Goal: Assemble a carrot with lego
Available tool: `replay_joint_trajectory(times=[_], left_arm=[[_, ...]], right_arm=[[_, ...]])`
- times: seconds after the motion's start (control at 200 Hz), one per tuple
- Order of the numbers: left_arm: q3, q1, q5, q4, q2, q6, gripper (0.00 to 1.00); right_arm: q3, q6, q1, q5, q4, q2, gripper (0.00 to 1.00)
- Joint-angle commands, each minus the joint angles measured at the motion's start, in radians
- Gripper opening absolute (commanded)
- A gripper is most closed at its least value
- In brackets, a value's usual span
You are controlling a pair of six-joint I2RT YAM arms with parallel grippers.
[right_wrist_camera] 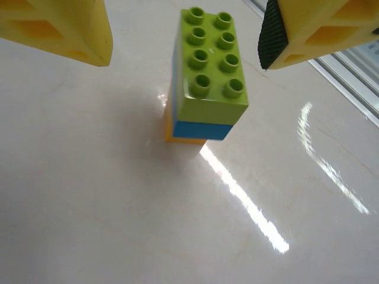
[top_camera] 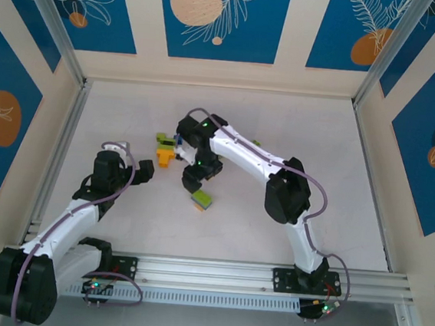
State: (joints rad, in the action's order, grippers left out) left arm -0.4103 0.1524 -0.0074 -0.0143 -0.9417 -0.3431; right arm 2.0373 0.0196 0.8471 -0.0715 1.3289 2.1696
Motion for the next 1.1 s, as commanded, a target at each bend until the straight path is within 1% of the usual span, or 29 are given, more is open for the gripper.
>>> replay_joint_trajectory(times=[0.0, 0.115, 0.29, 0.39, 0.47, 0.605, 0.755, 0.875, 1.095], left_arm=[[-0.001, -0.015, 0.007, -0.007, 0.005, -0.013, 1.0], [-0.001, -0.016, 0.009, -0.01, 0.001, -0.013, 1.0], [-0.002, -0.015, 0.008, -0.01, -0.002, -0.011, 1.0], [-0.002, -0.014, 0.007, -0.009, -0.005, -0.011, 1.0], [-0.003, -0.016, 0.006, -0.01, -0.011, -0.01, 1.0], [-0.007, -0.015, 0.01, -0.016, -0.023, -0.01, 1.0], [-0.007, -0.016, 0.012, -0.021, -0.026, -0.01, 1.0], [-0.008, -0.015, 0.014, -0.023, -0.031, -0.01, 1.0], [-0.007, -0.015, 0.017, -0.026, -0.031, -0.01, 1.0]], right_arm=[[0.078, 0.022, -0.065, 0.005, 0.003, -0.052, 0.68], [0.191, 0.031, -0.146, -0.037, -0.004, 0.037, 0.69], [0.397, 0.109, -0.234, -0.13, -0.034, 0.26, 0.72], [0.423, 0.169, -0.254, -0.169, -0.11, 0.338, 0.72], [0.43, 0.176, -0.275, -0.149, -0.158, 0.375, 0.72], [0.429, 0.149, -0.304, -0.139, -0.194, 0.402, 0.72], [0.392, 0.114, -0.329, -0.123, -0.246, 0.395, 0.71], [0.391, 0.105, -0.343, -0.098, -0.255, 0.397, 0.71], [0.356, 0.08, -0.364, -0.073, -0.277, 0.355, 0.7]])
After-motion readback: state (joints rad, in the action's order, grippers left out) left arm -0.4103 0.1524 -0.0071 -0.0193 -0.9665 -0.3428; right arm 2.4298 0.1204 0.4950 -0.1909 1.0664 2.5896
